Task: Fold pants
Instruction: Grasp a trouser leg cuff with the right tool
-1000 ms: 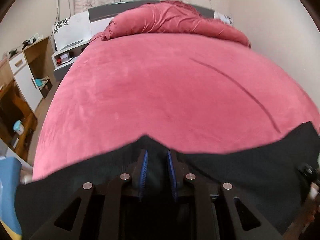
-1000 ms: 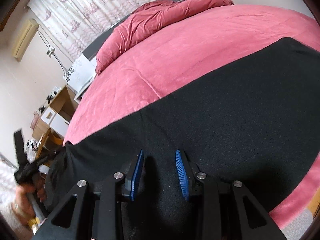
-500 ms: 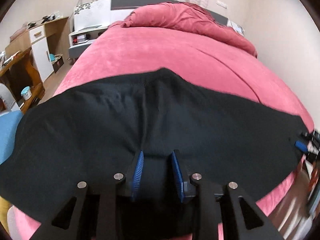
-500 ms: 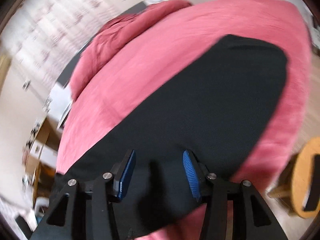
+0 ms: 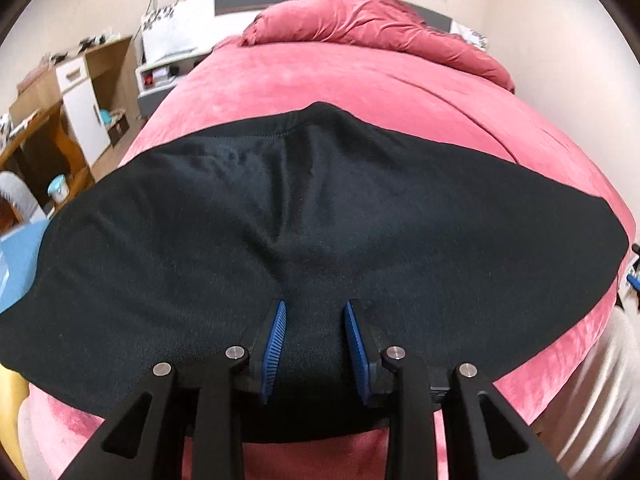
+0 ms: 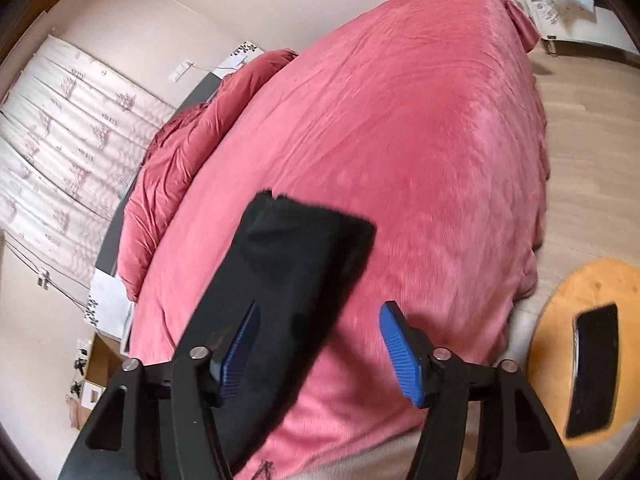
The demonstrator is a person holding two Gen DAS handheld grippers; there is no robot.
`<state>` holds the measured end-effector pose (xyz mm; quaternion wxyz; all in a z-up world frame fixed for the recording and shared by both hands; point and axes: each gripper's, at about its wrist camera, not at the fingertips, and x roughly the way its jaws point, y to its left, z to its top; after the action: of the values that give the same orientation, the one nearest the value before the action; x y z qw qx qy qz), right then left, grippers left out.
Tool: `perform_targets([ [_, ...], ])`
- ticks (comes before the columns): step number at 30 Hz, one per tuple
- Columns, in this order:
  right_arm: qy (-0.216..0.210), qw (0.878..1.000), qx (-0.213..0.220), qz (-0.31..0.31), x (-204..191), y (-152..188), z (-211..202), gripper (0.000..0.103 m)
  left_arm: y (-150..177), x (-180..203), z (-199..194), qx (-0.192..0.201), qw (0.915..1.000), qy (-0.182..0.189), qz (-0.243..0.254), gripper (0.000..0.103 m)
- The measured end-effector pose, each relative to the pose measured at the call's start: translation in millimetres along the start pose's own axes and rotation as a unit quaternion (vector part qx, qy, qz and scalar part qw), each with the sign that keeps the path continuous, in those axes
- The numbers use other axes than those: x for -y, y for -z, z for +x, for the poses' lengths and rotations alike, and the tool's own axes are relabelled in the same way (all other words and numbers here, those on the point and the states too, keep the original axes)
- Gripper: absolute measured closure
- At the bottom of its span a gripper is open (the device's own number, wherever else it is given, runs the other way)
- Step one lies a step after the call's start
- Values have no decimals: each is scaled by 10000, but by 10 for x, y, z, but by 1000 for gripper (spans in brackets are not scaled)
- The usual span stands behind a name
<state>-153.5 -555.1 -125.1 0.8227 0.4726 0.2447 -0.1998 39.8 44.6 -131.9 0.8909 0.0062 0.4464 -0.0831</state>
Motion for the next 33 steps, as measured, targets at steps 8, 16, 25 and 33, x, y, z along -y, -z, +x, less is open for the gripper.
perform_targets([
  [8,-319,9973,-130,652,159,-205,404,30,-420,-14,159,-494,9980,-286,-271,65],
  [16,-401,9983,-52,422,41,-236,538,30,-499,89,343,-680,9957,-589,-210,64],
  [25,-386,9989,-79,245,-9,-212,573,30,-369,181,303,-589,9956,-675,-284,63],
  [33,-472,9983,-107,324,-32,-263,712,35,-354,182,299,-585,9955,-667,-328,62],
])
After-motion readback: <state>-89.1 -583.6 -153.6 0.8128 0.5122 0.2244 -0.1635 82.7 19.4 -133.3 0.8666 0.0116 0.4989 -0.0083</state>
